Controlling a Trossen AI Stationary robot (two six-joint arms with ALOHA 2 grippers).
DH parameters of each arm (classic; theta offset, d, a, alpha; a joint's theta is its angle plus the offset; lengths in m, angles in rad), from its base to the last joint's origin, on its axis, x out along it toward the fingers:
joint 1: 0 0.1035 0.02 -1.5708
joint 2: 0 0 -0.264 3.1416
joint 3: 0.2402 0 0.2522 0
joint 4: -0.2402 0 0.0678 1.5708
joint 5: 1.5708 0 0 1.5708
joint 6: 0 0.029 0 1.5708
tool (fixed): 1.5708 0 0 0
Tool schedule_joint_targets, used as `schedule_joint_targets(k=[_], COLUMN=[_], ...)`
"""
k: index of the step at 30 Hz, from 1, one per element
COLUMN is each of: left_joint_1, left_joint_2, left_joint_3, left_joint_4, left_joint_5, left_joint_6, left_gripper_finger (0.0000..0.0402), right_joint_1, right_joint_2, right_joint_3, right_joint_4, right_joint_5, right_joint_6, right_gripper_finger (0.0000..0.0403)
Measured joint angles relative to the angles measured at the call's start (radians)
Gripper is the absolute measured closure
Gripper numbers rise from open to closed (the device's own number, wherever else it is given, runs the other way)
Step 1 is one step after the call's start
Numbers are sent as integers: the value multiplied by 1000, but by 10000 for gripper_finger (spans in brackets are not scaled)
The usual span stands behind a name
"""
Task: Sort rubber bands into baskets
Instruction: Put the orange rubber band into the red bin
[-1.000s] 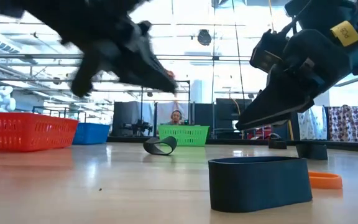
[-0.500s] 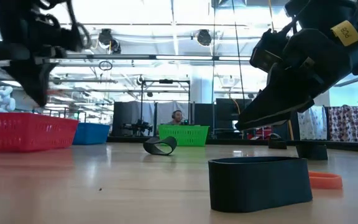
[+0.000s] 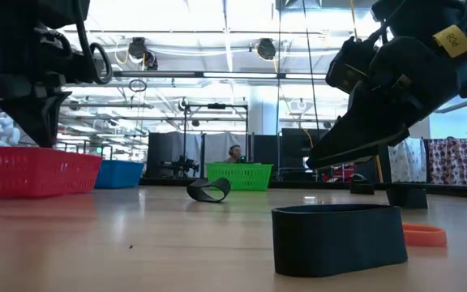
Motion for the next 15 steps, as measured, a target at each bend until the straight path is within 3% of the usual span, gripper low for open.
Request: schedule_joint_targets(k=[7,15], left_joint_1=[0,0], left_joint_2=[0,0], left_joint_3=[0,0], left_joint_4=[-5,-16], left_joint_5=[0,13], left_joint_6=[25,14], left_gripper_finger=[286,278], right_joint_1=[0,0], right_joint_2=[0,0], right_joint_3=[0,0], right_joint_4=[0,0], right_joint_5=[0,0], right_joint_6=[0,-21], right_gripper_finger=[245,245])
